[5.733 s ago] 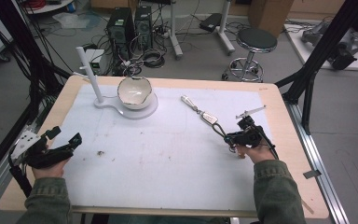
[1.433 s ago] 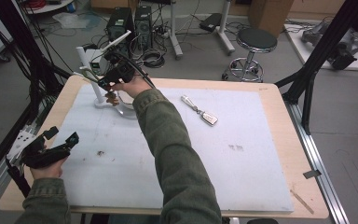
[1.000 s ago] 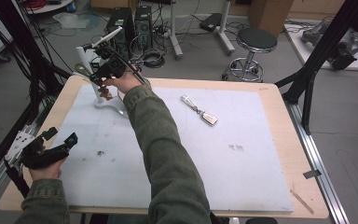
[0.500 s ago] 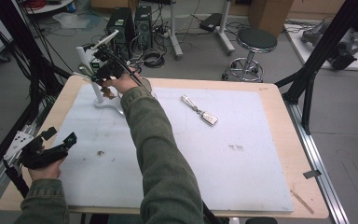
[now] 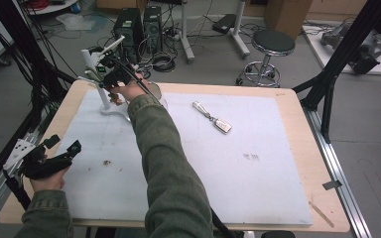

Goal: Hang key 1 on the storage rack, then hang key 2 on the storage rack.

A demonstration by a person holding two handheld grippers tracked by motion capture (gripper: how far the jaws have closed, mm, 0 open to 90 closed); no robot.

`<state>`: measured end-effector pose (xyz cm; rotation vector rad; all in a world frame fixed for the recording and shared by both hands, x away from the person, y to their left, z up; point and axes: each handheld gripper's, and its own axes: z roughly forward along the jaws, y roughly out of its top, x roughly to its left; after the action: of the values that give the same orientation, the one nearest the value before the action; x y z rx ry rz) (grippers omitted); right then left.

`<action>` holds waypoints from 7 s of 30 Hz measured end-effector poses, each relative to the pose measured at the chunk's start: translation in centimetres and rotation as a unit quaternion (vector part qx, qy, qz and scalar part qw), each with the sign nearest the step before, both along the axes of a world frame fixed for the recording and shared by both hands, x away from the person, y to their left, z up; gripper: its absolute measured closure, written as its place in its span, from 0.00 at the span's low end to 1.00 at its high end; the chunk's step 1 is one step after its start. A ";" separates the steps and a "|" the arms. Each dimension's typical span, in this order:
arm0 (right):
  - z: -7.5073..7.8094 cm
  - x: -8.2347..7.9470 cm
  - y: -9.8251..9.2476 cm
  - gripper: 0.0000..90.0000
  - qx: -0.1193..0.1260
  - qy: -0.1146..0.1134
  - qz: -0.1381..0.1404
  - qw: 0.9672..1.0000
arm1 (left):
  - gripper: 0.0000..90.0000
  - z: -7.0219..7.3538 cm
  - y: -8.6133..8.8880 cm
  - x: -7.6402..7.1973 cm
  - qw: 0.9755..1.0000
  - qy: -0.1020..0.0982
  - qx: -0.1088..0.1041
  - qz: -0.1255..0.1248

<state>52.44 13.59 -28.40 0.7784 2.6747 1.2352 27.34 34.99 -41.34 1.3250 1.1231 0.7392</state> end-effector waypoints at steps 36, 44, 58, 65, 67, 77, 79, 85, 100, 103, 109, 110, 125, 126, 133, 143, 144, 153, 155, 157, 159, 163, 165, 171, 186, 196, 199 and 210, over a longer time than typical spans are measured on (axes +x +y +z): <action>1.6 -2.7 -9.0 0.02 0.011 -0.007 -0.056 0.998 | 0.11 0.0 -0.2 0.2 1.000 0.002 -0.003 -0.002; 1.9 -3.5 -11.1 0.02 -0.013 -0.020 -0.062 0.998 | 0.11 0.0 -0.3 0.2 1.000 0.001 -0.001 -0.003; 0.1 -3.1 -15.7 0.02 -0.025 -0.025 -0.097 0.995 | 0.11 0.0 -0.4 0.4 1.000 0.002 -0.001 -0.004; -0.5 -3.1 -17.8 0.02 -0.031 -0.025 -0.112 0.993 | 0.11 -0.1 -0.5 0.5 1.000 0.002 -0.002 -0.004; -0.7 -3.0 -18.4 0.02 -0.036 -0.025 -0.116 0.992 | 0.11 0.0 -0.5 0.5 1.000 0.002 -0.002 -0.005; -1.1 -2.6 -20.7 0.02 -0.045 -0.027 -0.132 0.990 | 0.11 -0.1 -0.5 0.5 1.000 0.002 0.001 -0.005; -1.1 -2.6 -21.0 0.02 -0.046 -0.026 -0.135 0.989 | 0.11 -0.1 -0.5 0.5 1.000 0.002 0.001 -0.004; -1.2 -2.3 -22.0 0.02 -0.058 -0.028 -0.142 0.988 | 0.11 -0.1 -0.5 0.5 1.000 0.002 0.001 -0.004; -3.3 -1.8 -25.5 0.02 -0.079 -0.012 -0.174 0.981 | 0.11 -0.1 -0.5 0.5 1.000 0.003 0.004 -0.005; -3.7 -1.5 -26.1 0.02 -0.091 -0.011 -0.179 0.980 | 0.11 -0.1 -0.5 0.5 1.000 0.003 0.004 -0.004; -4.8 -1.0 -26.9 0.02 -0.126 -0.007 -0.184 0.975 | 0.11 -0.1 -0.5 0.5 1.000 0.003 0.002 -0.004; -4.9 -1.0 -26.9 0.02 -0.126 -0.001 -0.186 0.974 | 0.11 -0.1 -0.5 0.5 1.000 0.003 0.000 -0.004; -7.0 0.8 -27.5 0.02 -0.122 0.009 -0.196 0.973 | 0.11 -0.1 -0.4 0.5 1.000 0.005 0.003 -0.004; -7.2 0.9 -27.6 0.02 -0.123 0.010 -0.195 0.973 | 0.11 -0.1 -0.4 0.5 1.000 0.004 0.003 -0.004; -8.5 1.8 -27.6 0.02 -0.128 0.017 -0.205 0.970 | 0.11 -0.1 -0.4 0.5 1.000 0.005 0.003 -0.005; -11.1 2.8 -26.4 0.05 -0.141 0.026 -0.208 0.968 | 0.11 -0.1 -0.5 0.5 1.000 0.006 0.004 -0.007; -11.2 2.9 -26.3 0.05 -0.140 0.029 -0.209 0.967 | 0.11 -0.1 -0.5 0.5 1.000 0.006 0.004 -0.006; -12.1 3.5 -26.3 0.27 -0.144 0.052 -0.213 0.965 | 0.11 -0.2 -0.5 0.5 1.000 0.007 0.006 -0.004; -12.3 3.6 -26.5 0.29 -0.144 0.063 -0.214 0.964 | 0.11 -0.2 -0.6 0.5 1.000 0.007 0.006 -0.005; -12.5 3.7 -26.8 0.31 -0.145 0.070 -0.213 0.964 | 0.11 -0.2 -0.6 0.5 1.000 0.008 0.007 -0.006; -12.7 3.7 -26.9 0.36 -0.143 0.072 -0.211 0.964 | 0.11 -0.2 -0.7 0.6 1.000 0.009 0.006 -0.006; -12.9 3.7 -26.7 0.44 -0.150 0.076 -0.206 0.964 | 0.11 -0.2 -0.7 0.6 1.000 0.010 0.009 -0.007; -13.1 3.7 -26.7 0.51 -0.156 0.076 -0.206 0.963 | 0.11 -0.2 -0.7 0.6 1.000 0.009 0.008 -0.006; -13.3 3.8 -26.8 0.73 -0.164 0.084 -0.220 0.958 | 0.11 -0.2 -0.7 0.6 1.000 0.010 0.009 -0.006; -11.8 3.0 -27.6 0.83 -0.148 0.107 -0.210 0.960 | 0.11 -0.2 -0.6 0.5 1.000 0.009 0.011 -0.006; -8.9 1.8 -28.2 0.83 -0.107 0.076 -0.206 0.970 | 0.11 -0.1 -0.5 0.4 1.000 0.006 0.006 -0.003; -7.9 1.4 -28.7 0.83 -0.090 0.069 -0.203 0.973 | 0.11 -0.1 -0.5 0.4 1.000 0.005 0.006 -0.003; -5.0 -0.5 -29.3 0.83 -0.044 0.049 -0.202 0.977 | 0.11 -0.1 -0.5 0.3 1.000 0.004 0.009 -0.002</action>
<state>51.96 -15.70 -33.35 1.3148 2.4449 0.9937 27.63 34.44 -41.39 1.3463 1.1220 0.7428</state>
